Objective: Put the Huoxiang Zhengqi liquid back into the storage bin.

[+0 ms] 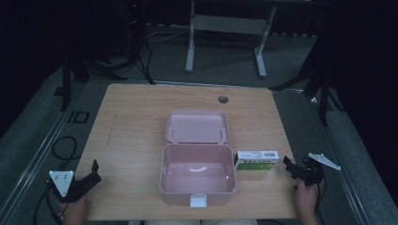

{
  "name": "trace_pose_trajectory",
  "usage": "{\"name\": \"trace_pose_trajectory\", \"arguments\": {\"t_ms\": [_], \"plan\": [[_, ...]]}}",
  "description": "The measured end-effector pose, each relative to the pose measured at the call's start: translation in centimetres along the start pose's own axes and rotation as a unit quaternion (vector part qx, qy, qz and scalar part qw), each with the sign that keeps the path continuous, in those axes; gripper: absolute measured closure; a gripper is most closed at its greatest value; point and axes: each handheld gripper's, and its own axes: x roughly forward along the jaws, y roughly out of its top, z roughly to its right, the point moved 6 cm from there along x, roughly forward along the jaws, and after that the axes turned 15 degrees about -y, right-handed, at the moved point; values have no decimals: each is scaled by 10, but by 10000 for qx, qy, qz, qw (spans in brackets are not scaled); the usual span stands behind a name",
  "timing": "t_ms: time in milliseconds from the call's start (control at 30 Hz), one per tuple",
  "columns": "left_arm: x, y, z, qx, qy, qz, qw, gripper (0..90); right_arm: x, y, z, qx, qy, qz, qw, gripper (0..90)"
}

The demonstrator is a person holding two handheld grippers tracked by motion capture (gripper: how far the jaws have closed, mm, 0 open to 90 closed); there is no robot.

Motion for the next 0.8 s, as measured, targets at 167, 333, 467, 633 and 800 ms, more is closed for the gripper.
{"name": "trace_pose_trajectory", "arguments": {"t_ms": [167, 333, 467, 633, 800], "plan": [[0, 0, -1, -38, 7, 20, 10000, 22, 0, -2, -4, -300, -82, -81, 9995, 103], [0, 0, -1, -37, -15, 5, 10000, 22, 1, -3, -6, -418, -84, -184, 9989, 103], [1, 0, 0, 8, -29, -21, 10000, 22, 3, -4, -5, -527, 131, -438, 9976, 103], [1, 0, 0, 7, -27, -29, 10000, 22, -1, -8, -4, -701, 438, -756, 9937, 103], [1, 0, 0, -10, -31, -34, 10000, 22, -12, -13, -4, -1224, 682, -1085, 9842, 103]]}}
